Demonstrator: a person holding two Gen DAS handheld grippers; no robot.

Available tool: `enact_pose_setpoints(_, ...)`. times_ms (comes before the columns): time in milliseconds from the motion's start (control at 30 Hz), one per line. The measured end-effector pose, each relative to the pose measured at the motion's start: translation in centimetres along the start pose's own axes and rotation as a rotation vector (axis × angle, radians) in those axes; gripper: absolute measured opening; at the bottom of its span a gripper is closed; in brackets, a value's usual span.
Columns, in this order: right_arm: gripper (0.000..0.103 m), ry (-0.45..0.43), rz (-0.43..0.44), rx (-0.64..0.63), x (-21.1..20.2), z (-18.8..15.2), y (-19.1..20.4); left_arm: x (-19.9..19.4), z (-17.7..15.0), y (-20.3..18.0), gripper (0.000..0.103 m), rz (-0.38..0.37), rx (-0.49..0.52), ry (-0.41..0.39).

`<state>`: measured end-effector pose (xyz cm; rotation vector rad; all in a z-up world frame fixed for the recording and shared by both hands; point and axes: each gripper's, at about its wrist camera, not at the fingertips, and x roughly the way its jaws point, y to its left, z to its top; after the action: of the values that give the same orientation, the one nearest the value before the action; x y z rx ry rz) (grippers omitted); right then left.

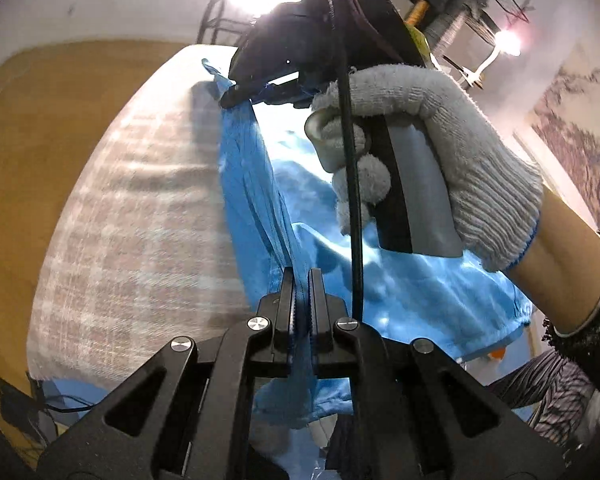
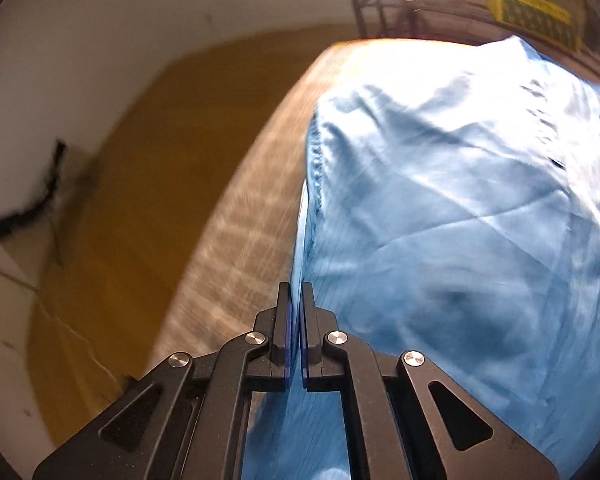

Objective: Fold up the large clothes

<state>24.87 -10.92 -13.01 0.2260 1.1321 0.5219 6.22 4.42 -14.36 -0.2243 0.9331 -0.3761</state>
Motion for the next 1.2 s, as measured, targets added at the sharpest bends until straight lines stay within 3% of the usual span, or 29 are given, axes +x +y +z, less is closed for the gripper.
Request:
enact_pose_setpoints(167,0.002,-0.076,0.080,0.098,-3.7,-0.2,-5.1,0.3,-0.3,-4.3,0.002,0.011,0.095,0.018)
enact_pose_setpoints(400,0.002,-0.158,0.137,0.234,-8.7,-3.3,-13.2,1.3,-1.9,-10.2,0.002,0.026,0.246,0.067)
enact_pose_setpoints(667,0.002,-0.154,0.141,0.418,-9.4,-5.6,-20.9,3.3,-3.1,-15.6,0.002,0.007,0.310,0.116)
enact_pose_setpoints(867,0.002,-0.163,0.083,0.335,-9.4,-3.5,-20.3,4.7,-2.9,-16.3,0.002,-0.051,0.231,0.150)
enact_pose_setpoints(1033,0.002,-0.111,-0.046,0.209,-8.7,-2.7,-20.5,3.0,-3.3,-14.7,0.003,-0.108,0.162,0.174)
enact_pose_setpoints(1100,0.002,-0.108,-0.020,0.205,-8.7,-3.1,-21.1,1.4,-3.2,-13.6,0.003,-0.144,0.131,0.153)
enact_pose_setpoints(1200,0.003,-0.090,0.017,0.214,-9.2,-3.8,-22.3,-0.4,-3.1,-11.5,0.003,-0.119,0.081,0.103)
